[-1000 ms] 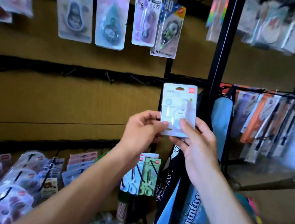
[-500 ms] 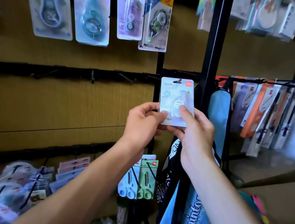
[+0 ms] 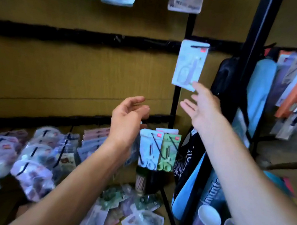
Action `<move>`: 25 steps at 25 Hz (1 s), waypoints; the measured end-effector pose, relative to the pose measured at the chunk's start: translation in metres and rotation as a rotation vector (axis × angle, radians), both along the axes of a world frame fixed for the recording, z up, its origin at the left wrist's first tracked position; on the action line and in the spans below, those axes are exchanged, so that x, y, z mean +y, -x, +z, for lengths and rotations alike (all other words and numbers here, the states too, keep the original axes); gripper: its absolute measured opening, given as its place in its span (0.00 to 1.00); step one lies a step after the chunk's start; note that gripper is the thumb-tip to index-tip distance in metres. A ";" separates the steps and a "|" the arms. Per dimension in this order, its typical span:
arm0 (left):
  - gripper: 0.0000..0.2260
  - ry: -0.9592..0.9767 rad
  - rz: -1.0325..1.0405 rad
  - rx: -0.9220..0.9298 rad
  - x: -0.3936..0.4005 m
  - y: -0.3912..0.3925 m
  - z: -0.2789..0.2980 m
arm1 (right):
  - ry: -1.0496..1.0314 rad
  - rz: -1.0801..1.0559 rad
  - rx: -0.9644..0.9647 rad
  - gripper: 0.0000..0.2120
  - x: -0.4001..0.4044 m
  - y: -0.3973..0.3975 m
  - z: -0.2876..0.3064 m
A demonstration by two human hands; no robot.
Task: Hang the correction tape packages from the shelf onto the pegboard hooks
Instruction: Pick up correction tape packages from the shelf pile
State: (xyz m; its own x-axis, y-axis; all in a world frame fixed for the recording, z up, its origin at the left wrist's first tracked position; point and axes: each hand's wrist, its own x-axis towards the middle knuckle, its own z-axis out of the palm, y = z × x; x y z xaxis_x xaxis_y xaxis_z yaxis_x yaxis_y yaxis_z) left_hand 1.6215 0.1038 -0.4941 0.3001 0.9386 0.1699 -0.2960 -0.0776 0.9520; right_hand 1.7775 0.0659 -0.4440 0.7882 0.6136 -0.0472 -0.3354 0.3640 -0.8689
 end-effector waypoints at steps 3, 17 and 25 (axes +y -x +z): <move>0.07 0.162 0.139 0.007 -0.009 0.055 -0.076 | -0.050 -0.031 0.139 0.10 -0.038 0.036 -0.069; 0.13 0.468 0.177 0.626 0.040 0.106 -0.385 | 0.927 0.086 0.053 0.04 0.024 0.091 -0.457; 0.33 0.188 0.005 1.212 0.103 0.115 -0.508 | 1.461 0.576 -1.114 0.35 0.071 0.014 -0.551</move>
State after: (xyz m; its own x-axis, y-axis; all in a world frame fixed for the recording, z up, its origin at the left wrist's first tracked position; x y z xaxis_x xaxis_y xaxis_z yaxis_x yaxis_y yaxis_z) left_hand 1.5063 0.2067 -1.0023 0.1662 0.9201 -0.3547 0.7889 0.0917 0.6076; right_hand 1.7637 0.1367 -0.9952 0.5684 0.7286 -0.3821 0.7068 -0.6701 -0.2265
